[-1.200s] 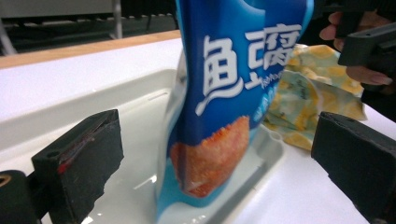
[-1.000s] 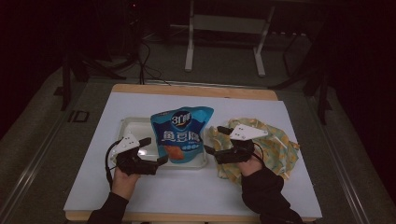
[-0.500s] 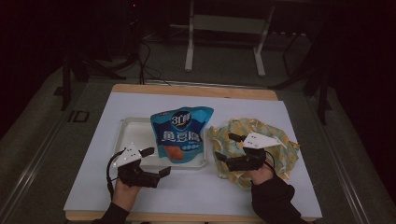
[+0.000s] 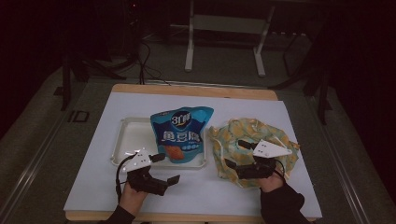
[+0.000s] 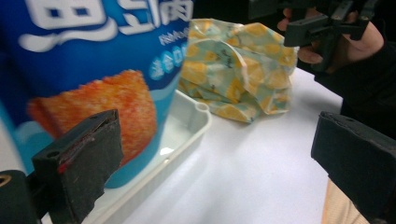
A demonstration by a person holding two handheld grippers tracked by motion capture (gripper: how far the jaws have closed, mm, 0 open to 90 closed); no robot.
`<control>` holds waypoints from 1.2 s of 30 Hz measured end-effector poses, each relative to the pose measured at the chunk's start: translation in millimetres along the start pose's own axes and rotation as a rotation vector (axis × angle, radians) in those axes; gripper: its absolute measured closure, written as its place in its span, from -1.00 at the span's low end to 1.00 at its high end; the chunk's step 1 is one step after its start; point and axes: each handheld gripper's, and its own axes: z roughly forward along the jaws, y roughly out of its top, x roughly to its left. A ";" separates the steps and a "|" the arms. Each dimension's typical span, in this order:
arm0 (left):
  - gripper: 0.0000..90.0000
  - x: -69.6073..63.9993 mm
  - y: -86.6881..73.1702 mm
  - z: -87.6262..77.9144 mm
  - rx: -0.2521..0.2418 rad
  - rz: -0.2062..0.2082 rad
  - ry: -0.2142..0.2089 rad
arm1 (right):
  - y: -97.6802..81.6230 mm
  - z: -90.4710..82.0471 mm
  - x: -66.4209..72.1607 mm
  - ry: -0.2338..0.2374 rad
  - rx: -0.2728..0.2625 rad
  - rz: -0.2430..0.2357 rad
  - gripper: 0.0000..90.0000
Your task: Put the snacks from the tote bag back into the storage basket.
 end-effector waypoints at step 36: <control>-0.94 -14.9 2.9 34.0 0.001 0.062 -0.108 | -51.3 -72.9 -24.6 -0.156 -0.018 0.102 -0.68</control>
